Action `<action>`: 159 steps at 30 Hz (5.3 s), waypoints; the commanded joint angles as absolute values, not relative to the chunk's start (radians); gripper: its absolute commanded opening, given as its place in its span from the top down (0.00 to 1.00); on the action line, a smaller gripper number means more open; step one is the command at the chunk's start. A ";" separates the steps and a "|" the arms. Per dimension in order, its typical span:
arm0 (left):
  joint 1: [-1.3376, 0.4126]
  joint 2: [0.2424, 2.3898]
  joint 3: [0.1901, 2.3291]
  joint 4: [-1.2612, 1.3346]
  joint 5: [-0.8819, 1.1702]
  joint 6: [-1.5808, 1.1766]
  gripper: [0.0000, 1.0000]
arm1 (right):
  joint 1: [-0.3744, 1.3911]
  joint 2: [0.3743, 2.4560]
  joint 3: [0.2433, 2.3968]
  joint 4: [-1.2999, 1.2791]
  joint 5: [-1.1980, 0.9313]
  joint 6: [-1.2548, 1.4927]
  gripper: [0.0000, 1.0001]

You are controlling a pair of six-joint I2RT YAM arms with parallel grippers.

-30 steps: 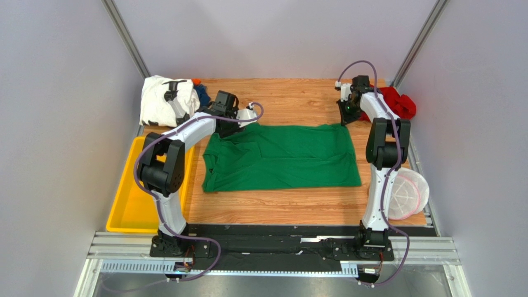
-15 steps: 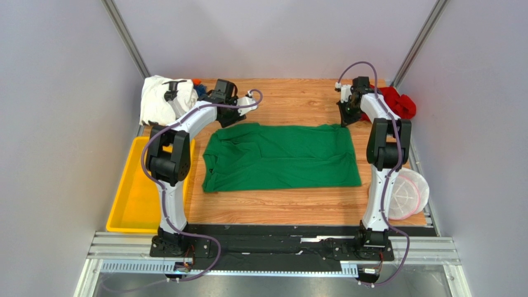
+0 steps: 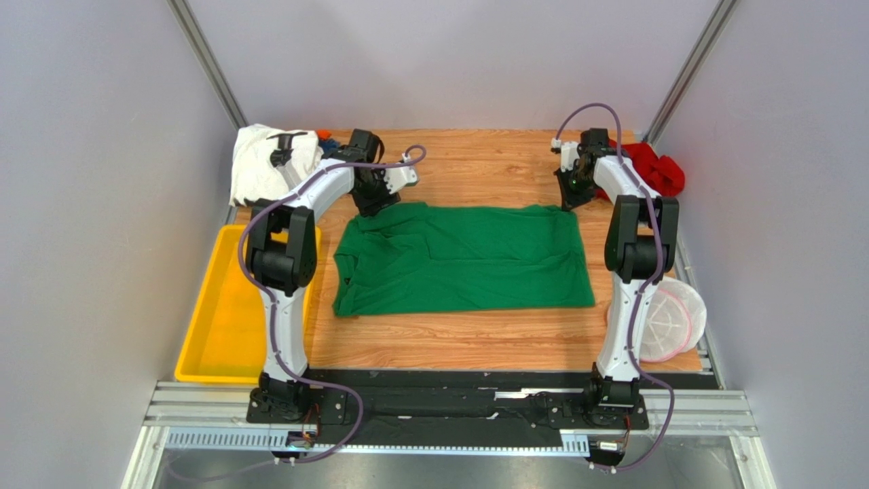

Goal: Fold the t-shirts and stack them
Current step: Grap the side of the flattened tshirt furthest away from the robot with both arms, then fold the other side of the tshirt into a rectangle

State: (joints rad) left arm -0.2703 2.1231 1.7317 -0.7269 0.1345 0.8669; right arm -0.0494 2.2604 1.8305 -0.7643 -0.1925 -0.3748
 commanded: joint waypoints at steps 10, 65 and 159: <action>-0.233 2.192 1.853 -0.818 0.198 0.874 0.34 | -0.057 2.229 1.784 -0.776 -0.189 -0.403 1.00; -0.262 1.947 1.710 -0.861 0.212 0.864 1.00 | -0.057 2.008 1.603 -0.782 -0.198 -0.445 1.00; -0.472 1.562 1.020 -0.801 0.091 0.784 1.00 | -0.057 1.766 1.279 -0.767 -0.103 -0.572 1.00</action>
State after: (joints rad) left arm -0.4664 1.5822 1.0298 -0.7940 0.0772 0.8078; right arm -0.0502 1.7786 1.2758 -0.7906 -0.1295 -0.5472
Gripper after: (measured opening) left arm 0.007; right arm 0.006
